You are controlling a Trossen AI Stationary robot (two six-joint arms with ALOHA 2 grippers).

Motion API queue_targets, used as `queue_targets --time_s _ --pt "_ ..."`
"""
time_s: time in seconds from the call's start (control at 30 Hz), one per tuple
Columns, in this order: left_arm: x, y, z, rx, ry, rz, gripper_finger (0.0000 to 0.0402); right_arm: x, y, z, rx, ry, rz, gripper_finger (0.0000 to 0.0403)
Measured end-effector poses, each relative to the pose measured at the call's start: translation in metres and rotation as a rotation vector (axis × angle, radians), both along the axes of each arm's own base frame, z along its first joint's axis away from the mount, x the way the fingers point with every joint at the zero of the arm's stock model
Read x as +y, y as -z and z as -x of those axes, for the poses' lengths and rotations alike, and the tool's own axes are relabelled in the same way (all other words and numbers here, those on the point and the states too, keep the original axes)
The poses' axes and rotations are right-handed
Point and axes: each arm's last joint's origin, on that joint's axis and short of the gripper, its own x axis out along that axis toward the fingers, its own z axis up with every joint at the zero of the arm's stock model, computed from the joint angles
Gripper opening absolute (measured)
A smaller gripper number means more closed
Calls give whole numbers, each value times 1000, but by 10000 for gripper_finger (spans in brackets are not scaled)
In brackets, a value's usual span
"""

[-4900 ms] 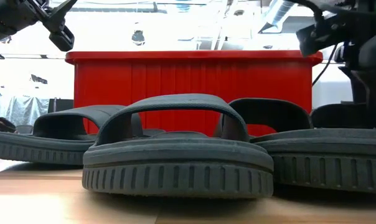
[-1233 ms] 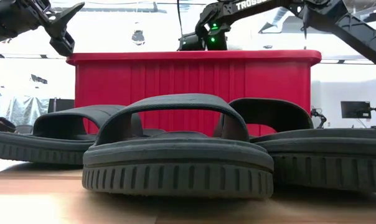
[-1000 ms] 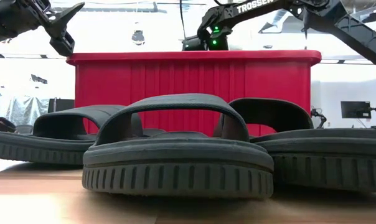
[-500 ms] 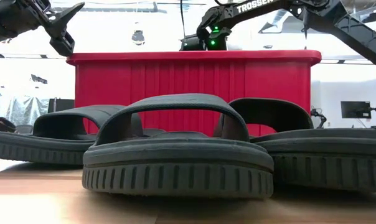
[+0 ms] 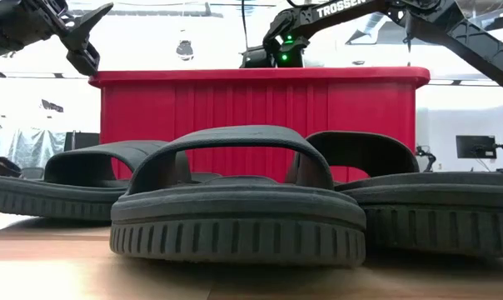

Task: Pick and place slides into bin
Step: Put the black slide into the red bin

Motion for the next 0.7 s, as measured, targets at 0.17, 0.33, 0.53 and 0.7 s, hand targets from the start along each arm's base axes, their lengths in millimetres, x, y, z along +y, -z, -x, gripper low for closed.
queue_targets --time_s 0.17,0.33,0.53,0.7 --pt "0 0 0 0 0 0 183 0 0 0 0 0 -1 41" --pt "0 0 0 0 0 0 183 0 0 0 5 -8 -3 41" --pt "0 0 0 0 0 0 183 -1 0 0 17 -26 -8 41" --pt "0 0 0 0 0 0 183 -1 0 0 16 -42 -21 41"
